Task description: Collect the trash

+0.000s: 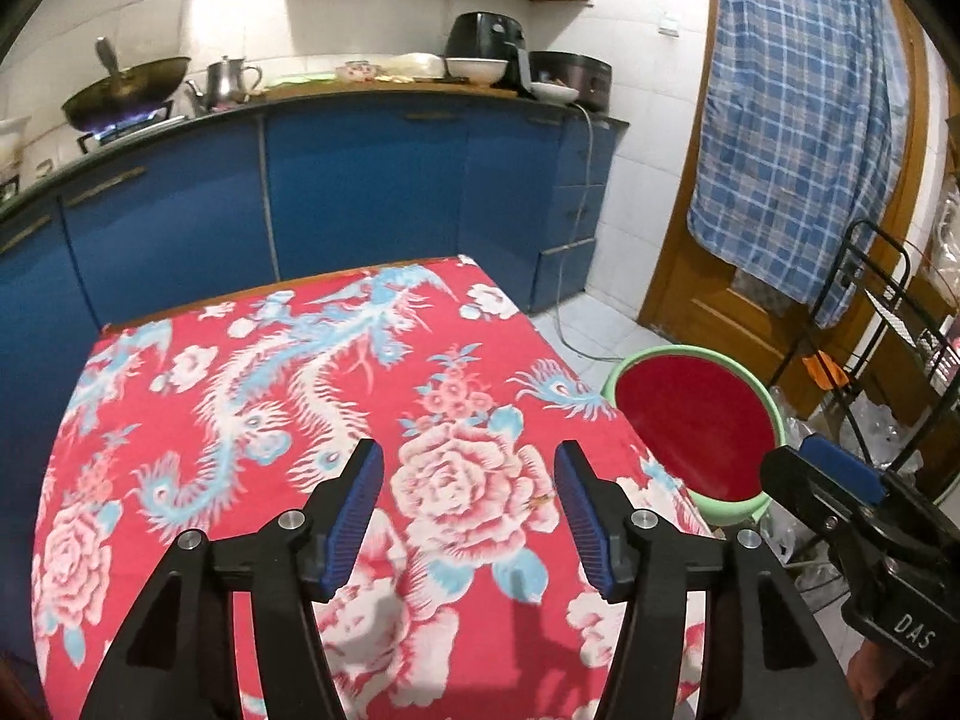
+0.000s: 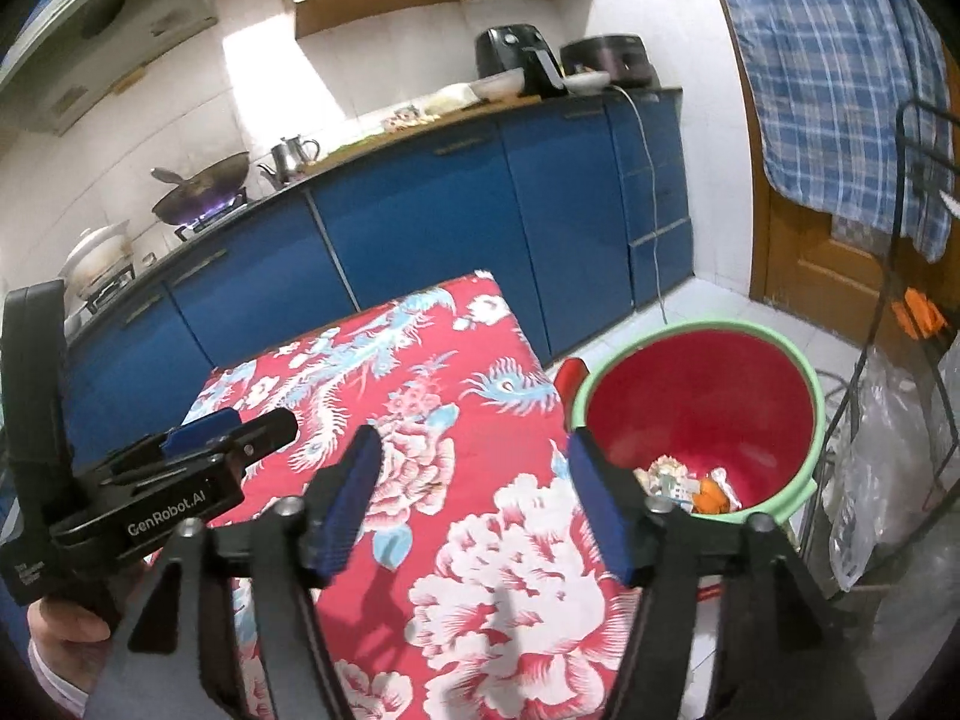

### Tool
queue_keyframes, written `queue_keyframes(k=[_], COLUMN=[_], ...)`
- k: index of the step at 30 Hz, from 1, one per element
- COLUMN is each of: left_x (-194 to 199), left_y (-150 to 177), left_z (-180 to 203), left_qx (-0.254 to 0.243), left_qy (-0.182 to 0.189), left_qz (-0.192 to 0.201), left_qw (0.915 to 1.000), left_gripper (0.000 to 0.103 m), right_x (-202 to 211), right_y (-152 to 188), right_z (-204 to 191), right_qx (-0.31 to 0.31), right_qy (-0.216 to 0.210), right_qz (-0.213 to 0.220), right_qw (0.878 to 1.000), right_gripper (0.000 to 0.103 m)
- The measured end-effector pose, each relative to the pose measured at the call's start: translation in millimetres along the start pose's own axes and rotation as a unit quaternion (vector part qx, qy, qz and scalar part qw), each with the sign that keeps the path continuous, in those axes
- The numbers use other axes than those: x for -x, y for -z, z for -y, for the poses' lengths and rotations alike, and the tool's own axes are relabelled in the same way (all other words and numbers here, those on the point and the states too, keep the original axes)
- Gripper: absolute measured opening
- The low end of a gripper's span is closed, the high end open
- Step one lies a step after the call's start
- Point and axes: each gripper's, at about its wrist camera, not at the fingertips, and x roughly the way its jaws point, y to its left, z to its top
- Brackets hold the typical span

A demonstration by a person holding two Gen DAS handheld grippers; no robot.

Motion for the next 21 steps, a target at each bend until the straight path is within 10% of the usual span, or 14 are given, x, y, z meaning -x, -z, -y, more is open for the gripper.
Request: queue_keyframes(k=[21], left_x=[20.4], left_y=[13.3], left_z=[-20.4], left_qx=[0.024], left_qy=[-0.036], left_qz=[0.024], left_qw=[0.9988], left_gripper=[0.063], right_x=[4.1], right_y=[10.9], right_z=[-24.0], right_qx=[0.026], right_qy=[-0.002], right_qz=[-0.006], right_qw=[1.0], right_gripper=[0.07])
